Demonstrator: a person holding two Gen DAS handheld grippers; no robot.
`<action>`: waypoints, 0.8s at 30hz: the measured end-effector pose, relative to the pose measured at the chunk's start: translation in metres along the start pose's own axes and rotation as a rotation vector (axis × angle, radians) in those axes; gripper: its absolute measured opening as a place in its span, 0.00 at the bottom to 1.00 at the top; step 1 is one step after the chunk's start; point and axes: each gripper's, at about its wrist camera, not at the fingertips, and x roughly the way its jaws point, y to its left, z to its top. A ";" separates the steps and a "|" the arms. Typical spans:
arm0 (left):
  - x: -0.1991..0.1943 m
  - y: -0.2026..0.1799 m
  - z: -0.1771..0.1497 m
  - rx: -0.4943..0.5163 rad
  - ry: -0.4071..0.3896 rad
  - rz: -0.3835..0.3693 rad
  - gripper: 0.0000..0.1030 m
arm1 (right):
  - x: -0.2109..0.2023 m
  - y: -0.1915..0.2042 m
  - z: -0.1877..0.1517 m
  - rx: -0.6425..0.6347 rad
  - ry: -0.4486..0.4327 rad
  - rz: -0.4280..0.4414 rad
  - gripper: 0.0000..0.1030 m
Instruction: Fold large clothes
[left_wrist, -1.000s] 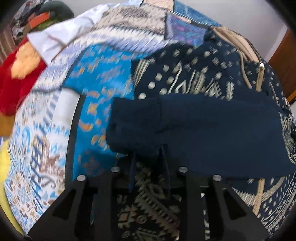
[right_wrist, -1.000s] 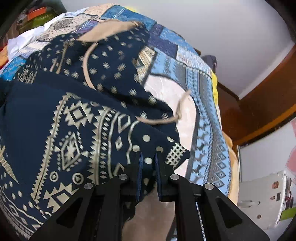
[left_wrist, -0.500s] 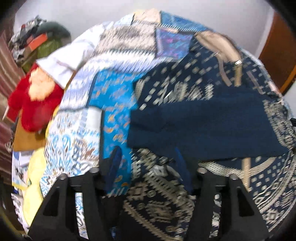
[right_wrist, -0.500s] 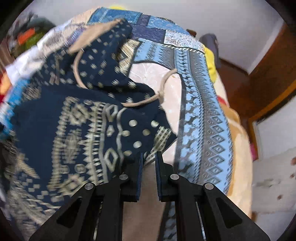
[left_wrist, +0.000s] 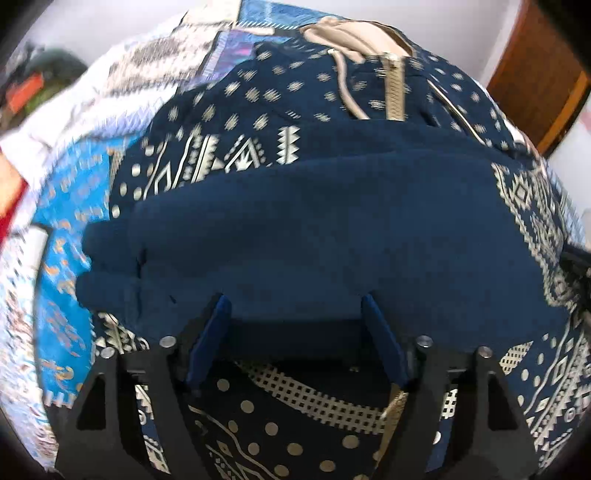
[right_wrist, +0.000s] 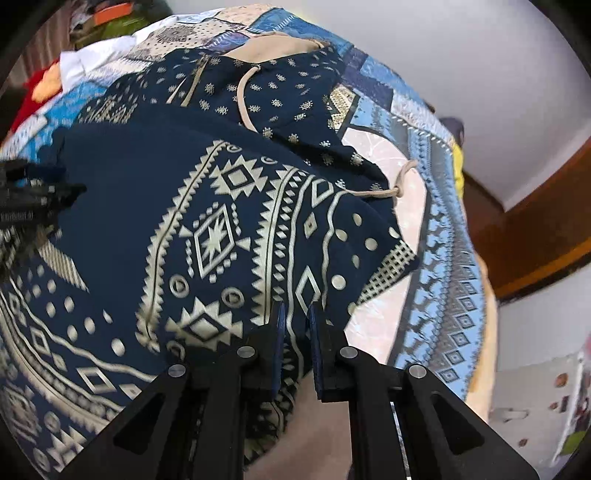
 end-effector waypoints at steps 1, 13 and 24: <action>0.002 0.006 0.000 -0.029 0.014 -0.024 0.77 | 0.000 0.000 -0.002 -0.002 -0.003 -0.010 0.08; -0.024 0.035 -0.027 0.007 0.015 0.093 0.79 | 0.004 -0.080 -0.034 0.273 0.071 0.040 0.88; -0.104 0.051 0.042 0.060 -0.178 0.196 0.81 | -0.042 -0.125 0.023 0.433 -0.101 0.210 0.89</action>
